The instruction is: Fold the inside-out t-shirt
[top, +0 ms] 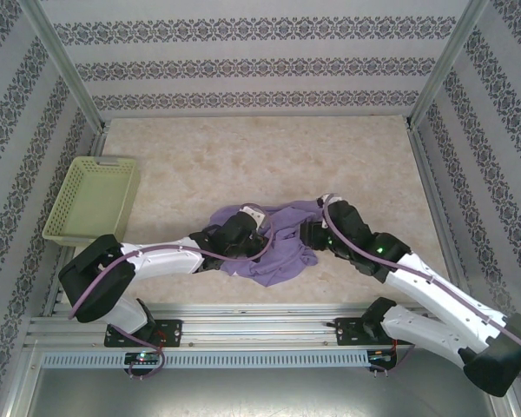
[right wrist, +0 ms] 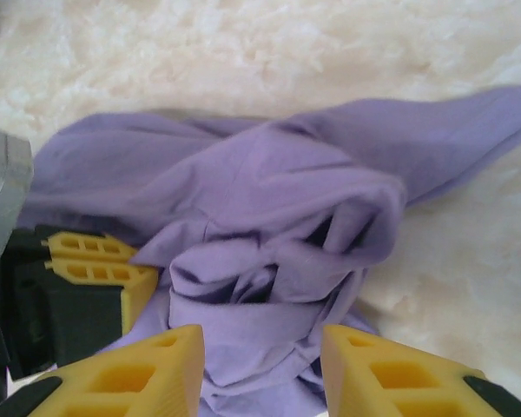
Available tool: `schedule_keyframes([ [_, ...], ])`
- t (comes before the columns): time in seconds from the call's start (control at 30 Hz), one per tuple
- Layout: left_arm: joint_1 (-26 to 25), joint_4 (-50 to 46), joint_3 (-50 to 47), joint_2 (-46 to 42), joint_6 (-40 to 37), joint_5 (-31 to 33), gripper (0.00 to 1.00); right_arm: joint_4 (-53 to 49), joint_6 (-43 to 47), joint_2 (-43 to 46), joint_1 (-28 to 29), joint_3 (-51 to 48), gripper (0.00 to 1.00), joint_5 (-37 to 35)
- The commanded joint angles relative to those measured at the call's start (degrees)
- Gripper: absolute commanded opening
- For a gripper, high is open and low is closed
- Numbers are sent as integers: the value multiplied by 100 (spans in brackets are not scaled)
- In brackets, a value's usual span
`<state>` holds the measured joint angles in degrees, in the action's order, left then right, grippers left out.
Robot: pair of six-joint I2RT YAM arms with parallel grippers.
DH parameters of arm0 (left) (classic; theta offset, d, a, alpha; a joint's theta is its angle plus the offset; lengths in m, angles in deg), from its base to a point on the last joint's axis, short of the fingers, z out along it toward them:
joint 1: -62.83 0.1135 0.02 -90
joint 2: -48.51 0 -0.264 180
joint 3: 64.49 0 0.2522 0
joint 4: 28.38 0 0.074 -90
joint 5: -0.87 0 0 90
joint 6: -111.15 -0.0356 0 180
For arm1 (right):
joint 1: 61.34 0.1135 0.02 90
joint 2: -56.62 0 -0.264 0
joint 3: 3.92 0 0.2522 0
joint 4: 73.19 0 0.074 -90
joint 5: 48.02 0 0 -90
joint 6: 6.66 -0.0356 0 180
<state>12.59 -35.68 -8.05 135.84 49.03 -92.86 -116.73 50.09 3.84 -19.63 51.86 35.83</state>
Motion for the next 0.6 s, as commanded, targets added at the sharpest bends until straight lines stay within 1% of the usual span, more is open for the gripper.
schedule_keyframes([
  [0.0,-56,40,124,49,-38,-106,12,64,-221,-522,211,-108,39,-279],
  [0.13,-96,68,129,35,-1,-156,12,-17,-300,-1326,202,284,36,-643],
  [0.2,-117,75,104,17,7,-146,13,9,-333,-1565,181,391,36,-736],
  [0.33,-135,93,85,37,16,-161,13,193,-371,-1916,53,482,35,-682],
  [0.43,-161,118,74,53,32,-166,14,412,-374,-2039,-52,468,33,-499],
  [0.57,-197,160,60,98,59,-174,15,528,-419,-2148,-221,478,35,-361],
])
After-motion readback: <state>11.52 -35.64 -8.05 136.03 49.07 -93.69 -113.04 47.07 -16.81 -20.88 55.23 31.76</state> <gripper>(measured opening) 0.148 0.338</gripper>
